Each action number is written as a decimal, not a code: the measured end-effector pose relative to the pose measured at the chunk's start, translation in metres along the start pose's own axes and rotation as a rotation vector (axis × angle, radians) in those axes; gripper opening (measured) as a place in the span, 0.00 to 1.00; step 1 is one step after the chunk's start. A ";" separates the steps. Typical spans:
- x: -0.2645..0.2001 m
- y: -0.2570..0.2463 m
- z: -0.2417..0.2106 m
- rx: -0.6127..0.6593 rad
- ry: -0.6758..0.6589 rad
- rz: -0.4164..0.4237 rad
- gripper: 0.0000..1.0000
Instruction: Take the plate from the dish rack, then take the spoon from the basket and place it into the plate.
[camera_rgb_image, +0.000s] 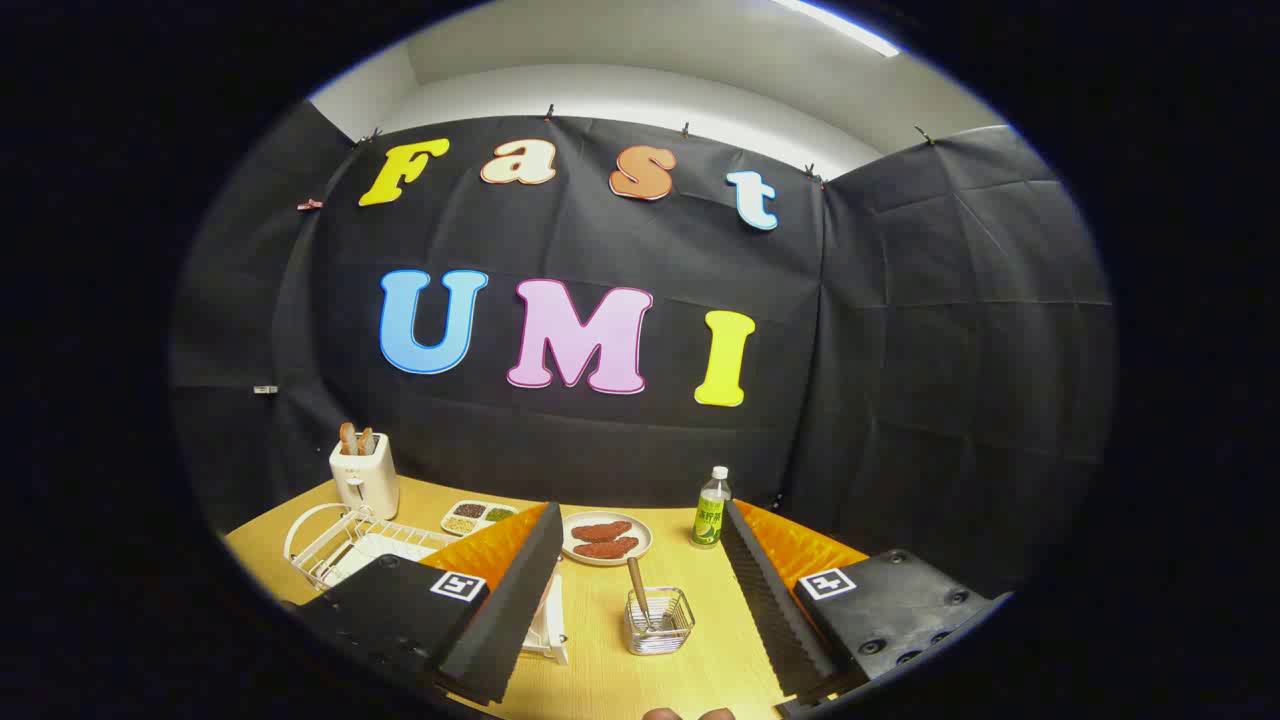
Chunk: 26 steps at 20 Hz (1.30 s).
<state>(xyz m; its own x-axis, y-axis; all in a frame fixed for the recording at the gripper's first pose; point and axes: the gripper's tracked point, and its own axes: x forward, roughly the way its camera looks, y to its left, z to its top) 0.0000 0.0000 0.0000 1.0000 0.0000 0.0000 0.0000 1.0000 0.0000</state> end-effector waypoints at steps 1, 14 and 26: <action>0.001 0.000 0.000 -0.003 -0.006 0.000 0.97; 0.010 0.024 -0.029 0.025 0.105 0.041 0.97; 0.062 0.056 -0.033 0.015 0.181 0.091 0.97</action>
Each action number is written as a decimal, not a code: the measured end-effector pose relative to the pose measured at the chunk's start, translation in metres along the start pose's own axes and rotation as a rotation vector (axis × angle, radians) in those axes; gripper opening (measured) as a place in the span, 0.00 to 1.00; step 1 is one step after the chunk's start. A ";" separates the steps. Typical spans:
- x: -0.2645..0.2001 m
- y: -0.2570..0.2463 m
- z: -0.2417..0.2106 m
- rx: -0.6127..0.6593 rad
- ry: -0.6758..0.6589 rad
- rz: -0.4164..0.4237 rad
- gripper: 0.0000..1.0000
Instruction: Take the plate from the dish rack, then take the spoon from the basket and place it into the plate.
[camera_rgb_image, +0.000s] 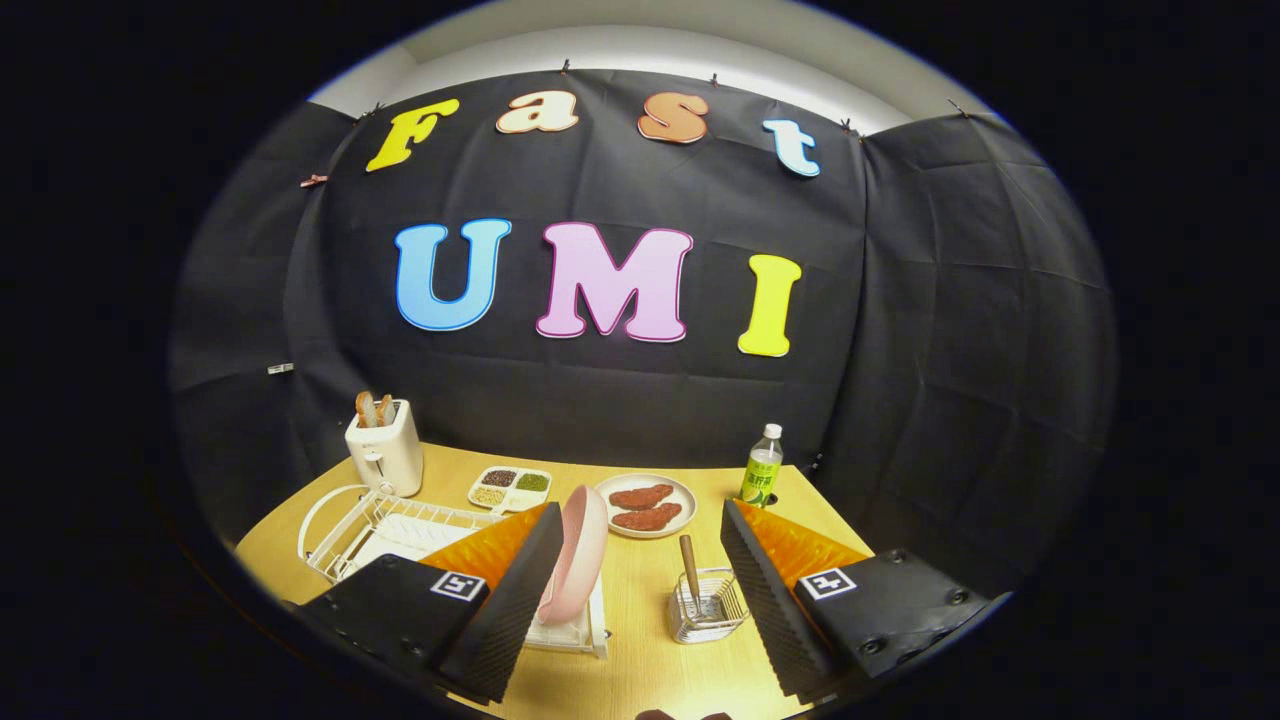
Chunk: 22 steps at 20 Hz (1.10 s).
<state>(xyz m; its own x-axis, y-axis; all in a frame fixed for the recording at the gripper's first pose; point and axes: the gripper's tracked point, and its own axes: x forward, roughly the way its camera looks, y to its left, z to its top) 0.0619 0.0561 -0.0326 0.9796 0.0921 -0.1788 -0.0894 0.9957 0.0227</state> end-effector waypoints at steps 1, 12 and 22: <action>0.012 0.002 -0.002 -0.007 0.012 -0.001 0.97; 0.114 0.030 -0.075 -0.096 0.309 -0.048 0.86; 0.135 0.035 -0.130 0.019 0.524 -0.114 0.41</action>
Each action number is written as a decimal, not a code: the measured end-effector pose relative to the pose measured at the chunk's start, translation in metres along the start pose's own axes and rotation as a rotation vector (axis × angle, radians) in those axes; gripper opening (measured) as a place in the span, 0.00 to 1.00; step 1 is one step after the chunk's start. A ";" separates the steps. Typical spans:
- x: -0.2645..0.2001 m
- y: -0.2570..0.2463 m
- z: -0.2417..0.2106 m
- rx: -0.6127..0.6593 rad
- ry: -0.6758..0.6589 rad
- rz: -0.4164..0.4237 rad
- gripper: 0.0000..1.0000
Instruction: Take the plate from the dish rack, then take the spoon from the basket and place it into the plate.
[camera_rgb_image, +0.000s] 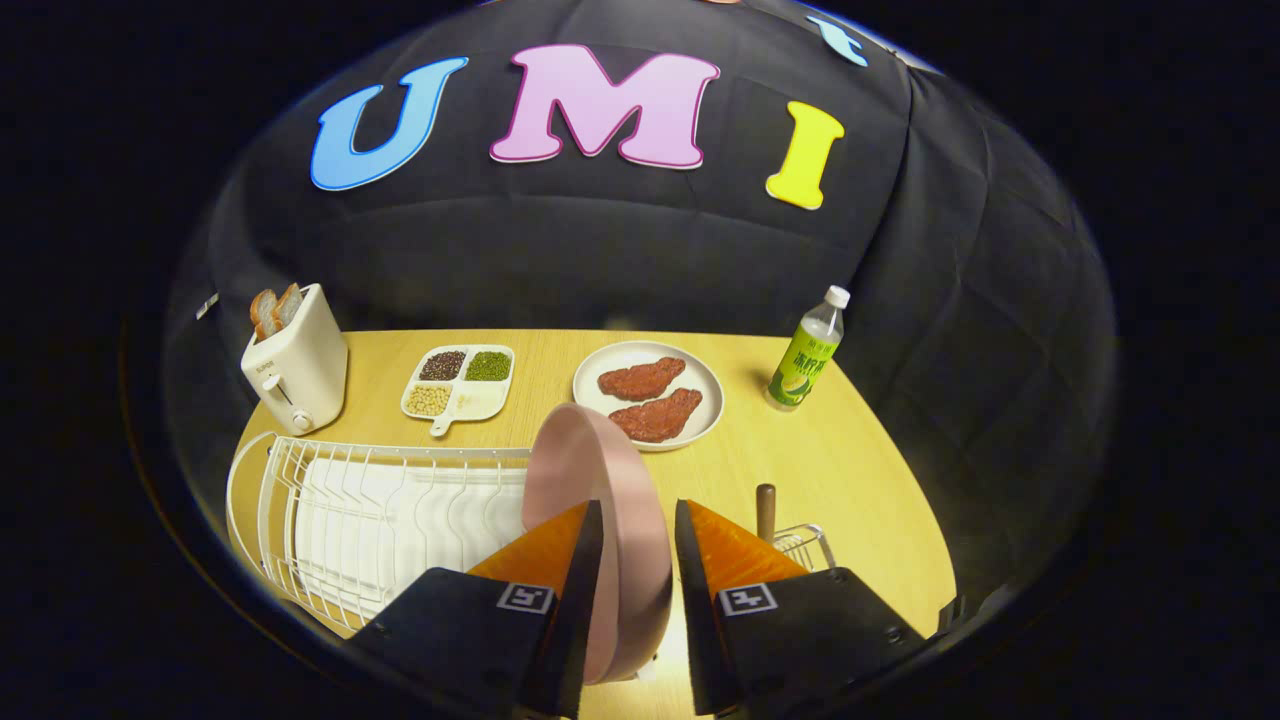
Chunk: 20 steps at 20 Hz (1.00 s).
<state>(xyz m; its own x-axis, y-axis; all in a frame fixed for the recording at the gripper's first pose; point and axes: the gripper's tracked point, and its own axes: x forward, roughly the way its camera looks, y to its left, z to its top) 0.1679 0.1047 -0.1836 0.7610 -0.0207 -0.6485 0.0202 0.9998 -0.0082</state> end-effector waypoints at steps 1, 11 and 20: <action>0.000 0.000 -0.002 0.012 0.011 -0.003 0.35; -0.014 0.004 0.025 -0.009 -0.123 -0.084 0.26; -0.023 -0.010 0.047 0.033 -0.188 -0.088 0.26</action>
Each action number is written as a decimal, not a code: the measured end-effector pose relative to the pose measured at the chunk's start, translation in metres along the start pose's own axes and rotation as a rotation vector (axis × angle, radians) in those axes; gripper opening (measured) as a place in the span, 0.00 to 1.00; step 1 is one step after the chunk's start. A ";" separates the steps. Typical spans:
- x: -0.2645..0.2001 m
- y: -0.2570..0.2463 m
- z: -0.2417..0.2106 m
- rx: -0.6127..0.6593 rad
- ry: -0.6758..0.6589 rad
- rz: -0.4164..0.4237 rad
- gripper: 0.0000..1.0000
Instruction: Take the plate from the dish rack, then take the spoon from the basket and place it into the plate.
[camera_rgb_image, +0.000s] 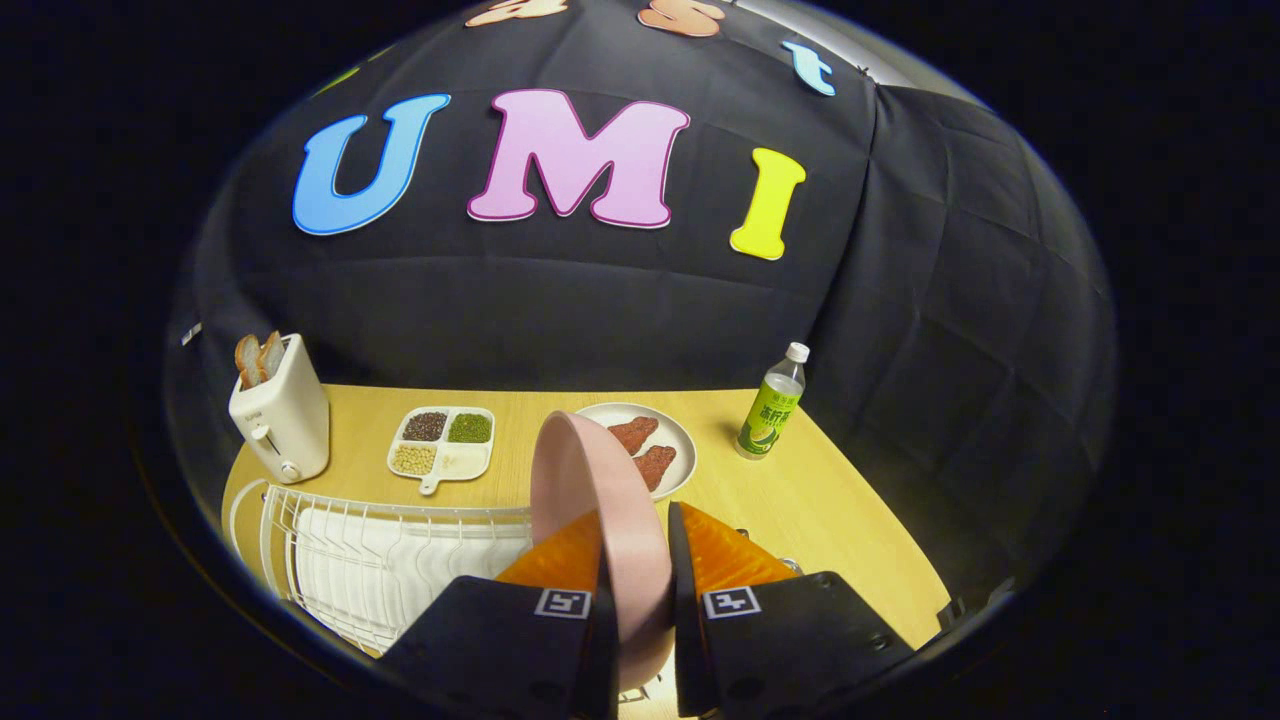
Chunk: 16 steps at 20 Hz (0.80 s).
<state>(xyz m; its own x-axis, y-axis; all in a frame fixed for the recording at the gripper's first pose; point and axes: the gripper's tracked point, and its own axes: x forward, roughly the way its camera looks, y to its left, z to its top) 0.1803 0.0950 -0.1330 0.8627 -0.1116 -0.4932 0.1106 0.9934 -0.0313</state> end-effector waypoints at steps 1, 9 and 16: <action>0.001 -0.002 0.000 0.011 0.006 0.008 0.26; -0.051 -0.022 -0.005 0.088 0.022 0.157 0.26; -0.112 -0.047 -0.052 0.172 0.112 0.347 0.26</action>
<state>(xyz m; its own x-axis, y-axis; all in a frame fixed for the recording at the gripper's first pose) 0.0531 0.0618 -0.1216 0.8053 0.2427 -0.5409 -0.0885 0.9514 0.2951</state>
